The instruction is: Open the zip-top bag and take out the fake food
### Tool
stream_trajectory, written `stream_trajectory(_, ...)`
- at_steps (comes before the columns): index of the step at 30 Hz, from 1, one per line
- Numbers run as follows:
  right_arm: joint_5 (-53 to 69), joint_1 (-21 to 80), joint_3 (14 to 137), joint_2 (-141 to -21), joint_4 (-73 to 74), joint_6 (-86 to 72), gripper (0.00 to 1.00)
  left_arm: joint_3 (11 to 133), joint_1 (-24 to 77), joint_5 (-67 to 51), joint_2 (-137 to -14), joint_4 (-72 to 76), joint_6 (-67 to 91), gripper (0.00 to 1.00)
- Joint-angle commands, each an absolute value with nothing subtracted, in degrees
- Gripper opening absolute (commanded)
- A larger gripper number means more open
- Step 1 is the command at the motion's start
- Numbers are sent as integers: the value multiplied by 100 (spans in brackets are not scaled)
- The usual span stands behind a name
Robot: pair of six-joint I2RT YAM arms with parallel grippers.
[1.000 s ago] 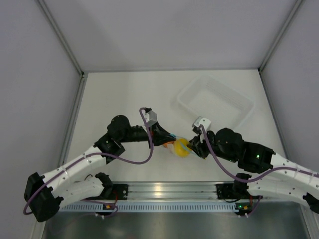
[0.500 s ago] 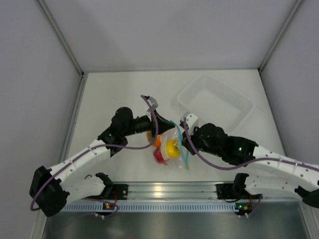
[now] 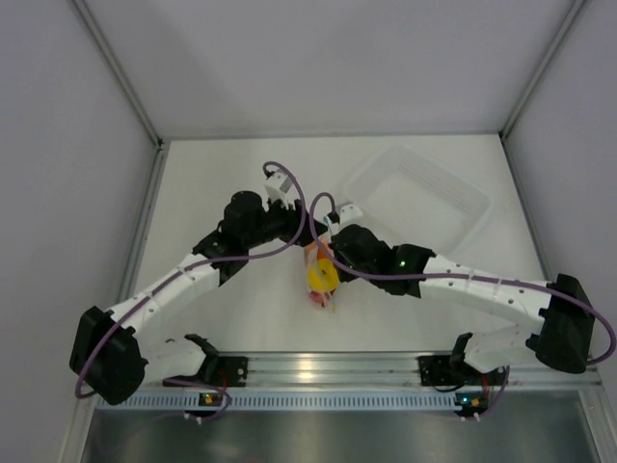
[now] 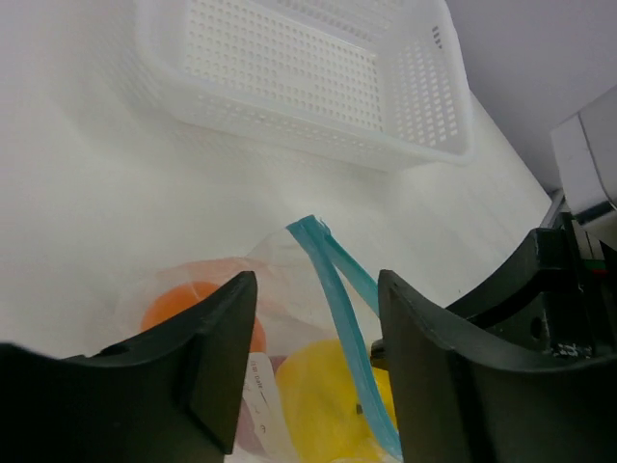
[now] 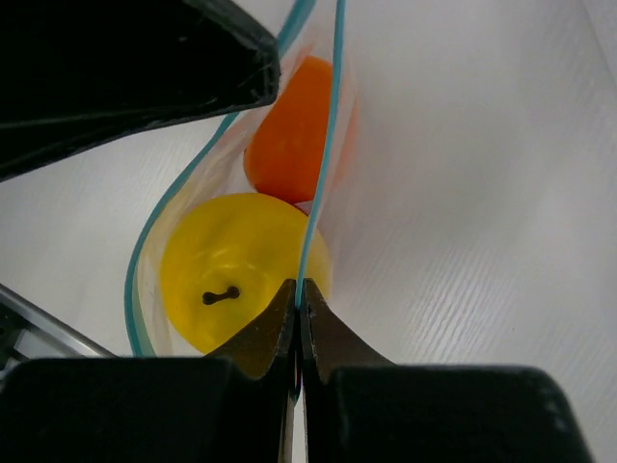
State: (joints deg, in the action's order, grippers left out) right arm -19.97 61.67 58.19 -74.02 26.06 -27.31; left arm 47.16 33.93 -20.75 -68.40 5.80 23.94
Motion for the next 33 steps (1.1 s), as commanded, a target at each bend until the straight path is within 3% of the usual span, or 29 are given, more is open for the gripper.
stream_trajectory(1, -2215, 5959, 5968, -7453, 2110, -3260, 0, 5080, 3392, -1539, -6680, 229, 2531, 62)
stream_trajectory(7, -2276, 5643, 5845, -7471, 1758, -3516, 0, 5168, 3436, -1065, -6662, -333, 2926, 66)
stream_trajectory(11, -2426, 5616, 5836, -7444, 1688, -3586, 0, 5492, 3875, 129, -6802, -992, 3024, 64)
stream_trajectory(17, -2487, 5590, 5836, -7550, 1635, -3630, 0, 5660, 4394, 930, -6811, -1291, 3129, 63)
stream_trajectory(26, -2663, 5581, 5713, -7471, 1521, -3700, 0, 5836, 4772, 1687, -7286, -1898, 3217, 45)
stream_trajectory(33, -2654, 5441, 5581, -7497, 1424, -3735, 0, 5818, 4816, 1643, -7313, -2065, 3348, 42)
